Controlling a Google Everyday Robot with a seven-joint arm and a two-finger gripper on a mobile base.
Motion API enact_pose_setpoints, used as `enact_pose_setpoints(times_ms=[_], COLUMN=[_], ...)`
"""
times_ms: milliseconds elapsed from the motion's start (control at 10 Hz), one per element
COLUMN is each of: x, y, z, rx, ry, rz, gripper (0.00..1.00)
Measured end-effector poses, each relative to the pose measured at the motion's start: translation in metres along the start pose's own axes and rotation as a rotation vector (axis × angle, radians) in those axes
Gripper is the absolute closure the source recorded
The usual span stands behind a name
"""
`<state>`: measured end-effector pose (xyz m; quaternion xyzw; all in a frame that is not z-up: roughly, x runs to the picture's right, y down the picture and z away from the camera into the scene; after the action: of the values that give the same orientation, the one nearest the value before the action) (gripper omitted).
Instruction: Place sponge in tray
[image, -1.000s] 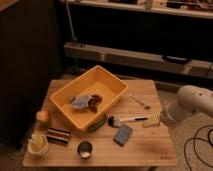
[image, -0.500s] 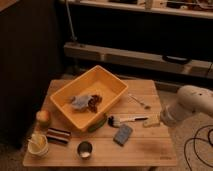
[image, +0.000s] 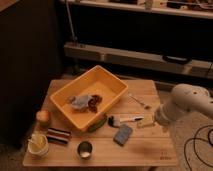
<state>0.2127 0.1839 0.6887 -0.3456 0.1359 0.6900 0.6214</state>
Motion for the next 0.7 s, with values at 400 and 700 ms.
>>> enact_pose_setpoints(times_ms=[400,700], x=[0.001,-0.004], y=[0.048,0.069], z=[0.028,0.068], rx=[0.048,0.098], ry=[0.015,0.023], rz=[-0.048,-0.047], gripper=[0.20,0.20])
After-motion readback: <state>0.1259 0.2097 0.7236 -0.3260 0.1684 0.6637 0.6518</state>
